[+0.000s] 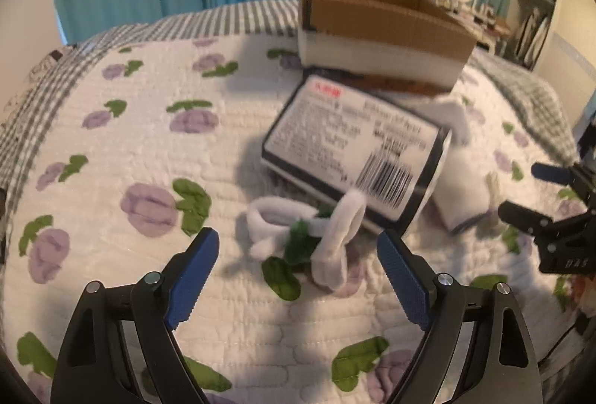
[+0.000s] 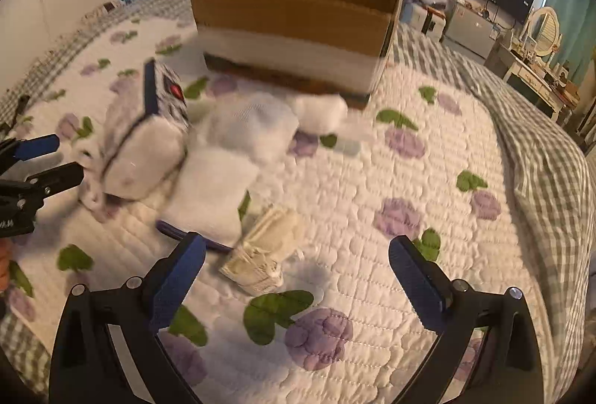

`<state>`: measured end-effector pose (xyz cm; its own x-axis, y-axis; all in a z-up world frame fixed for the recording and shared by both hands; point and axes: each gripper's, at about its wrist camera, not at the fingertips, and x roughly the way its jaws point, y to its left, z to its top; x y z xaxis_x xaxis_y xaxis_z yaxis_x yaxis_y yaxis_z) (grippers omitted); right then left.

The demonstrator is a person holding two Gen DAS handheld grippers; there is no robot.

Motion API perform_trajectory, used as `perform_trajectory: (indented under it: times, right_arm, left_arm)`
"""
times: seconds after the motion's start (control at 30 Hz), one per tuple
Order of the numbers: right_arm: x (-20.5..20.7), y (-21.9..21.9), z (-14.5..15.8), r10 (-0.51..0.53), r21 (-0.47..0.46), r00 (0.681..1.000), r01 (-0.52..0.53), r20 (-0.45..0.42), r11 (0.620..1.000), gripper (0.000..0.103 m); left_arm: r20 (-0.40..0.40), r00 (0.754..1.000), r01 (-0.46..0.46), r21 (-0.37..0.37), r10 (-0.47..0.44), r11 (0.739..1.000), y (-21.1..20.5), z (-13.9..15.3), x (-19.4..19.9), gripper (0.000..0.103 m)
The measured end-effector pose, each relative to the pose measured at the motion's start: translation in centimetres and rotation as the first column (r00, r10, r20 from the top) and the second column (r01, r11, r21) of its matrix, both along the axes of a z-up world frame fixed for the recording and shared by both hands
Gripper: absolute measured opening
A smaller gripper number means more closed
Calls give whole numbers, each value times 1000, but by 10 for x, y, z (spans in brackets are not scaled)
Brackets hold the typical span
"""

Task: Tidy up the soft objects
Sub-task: 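Grasp the white fuzzy toy with the left gripper while the right gripper grasps a sock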

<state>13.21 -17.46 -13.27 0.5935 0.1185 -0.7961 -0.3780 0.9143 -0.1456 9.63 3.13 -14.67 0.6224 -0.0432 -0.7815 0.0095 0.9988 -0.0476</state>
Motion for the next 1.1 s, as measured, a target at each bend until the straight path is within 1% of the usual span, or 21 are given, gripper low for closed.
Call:
perform_trajectory:
  times: [0.07, 0.13, 0.27, 0.33, 0.37, 0.4, 0.43, 0.47, 0.5, 0.57, 0.63, 0.67, 0.7, 0.73, 0.77, 0.8, 0.93, 1.0, 1.1]
  right_arm:
    - [7, -3, -6, -13, 12, 999, 14, -36, 1000, 98]
    - [13, -3, -13, -10, 30, 998, 12, -69, 999, 90]
    - [23, 2, -27, 5, 45, 993, 0, -115, 999, 78]
    - [24, 8, -30, 29, 53, 992, -23, -120, 998, 63]
    - [24, 10, -30, 37, 51, 993, -31, -116, 998, 59]
    - [22, 12, -31, 48, 50, 993, -42, -112, 998, 50]
    - [20, 14, -30, 59, 53, 992, -54, -108, 997, 44]
    - [17, 15, -29, 65, 50, 993, -61, -97, 997, 43]
    - [16, 15, -28, 67, 50, 994, -63, -90, 997, 40]
    - [13, 11, -26, 59, 82, 994, -51, -96, 995, 38]
    - [10, 10, -22, 58, 94, 994, -49, -92, 994, 35]
    - [8, 9, -20, 57, 96, 995, -49, -85, 994, 35]
    - [7, 9, -18, 56, 100, 995, -48, -82, 994, 35]
    - [6, 7, -17, 56, 109, 995, -47, -80, 993, 35]
    - [5, 5, -16, 54, 124, 995, -43, -82, 991, 34]
    - [4, 3, -16, 51, 131, 995, -40, -82, 991, 34]
    - [-2, -4, -10, 40, 153, 996, -28, -76, 988, 34]
    - [-8, -5, -4, 38, 154, 998, -28, -60, 988, 34]
    - [-21, -4, 9, 48, 150, 999, -45, -18, 988, 34]
  left_arm:
    - [-16, 1000, 20, 4, -20, 1000, -4, -9, 6, 88]
    - [-25, 999, 32, -11, -32, 999, -5, -11, 11, 88]
    - [-32, 999, 36, -43, -37, 998, -3, -15, 20, 88]
    - [-38, 999, 33, -60, -35, 998, -2, -18, 22, 88]
    - [-38, 999, 36, -55, -38, 998, -4, -19, 23, 87]
    - [-37, 998, 43, -37, -45, 998, -7, -20, 23, 87]
    - [-36, 998, 53, -16, -54, 998, -10, -21, 22, 86]
    - [-35, 997, 61, -3, -61, 998, -12, -21, 23, 86]
    - [-38, 997, 65, 5, -64, 998, -13, -22, 25, 86]
    - [-52, 997, 59, 4, -59, 998, -13, -25, 28, 86]
    - [-62, 997, 53, 11, -52, 999, -13, -29, 31, 86]
    - [-65, 996, 55, 18, -54, 998, -14, -30, 31, 83]
    - [-72, 996, 62, 31, -59, 998, -15, -32, 31, 67]
    - [-82, 995, 67, 42, -64, 997, -16, -34, 31, 59]
    - [-91, 994, 65, 57, -60, 996, -16, -36, 31, 56]
    - [-91, 994, 66, 50, -61, 997, -14, -36, 29, 53]
    - [-70, 996, 54, -6, -54, 999, -8, -25, 20, 50]
    - [-47, 997, 57, -33, -59, 998, -6, -15, 10, 50]
    - [-12, 997, 70, -51, -70, 996, -9, 3, -4, 50]
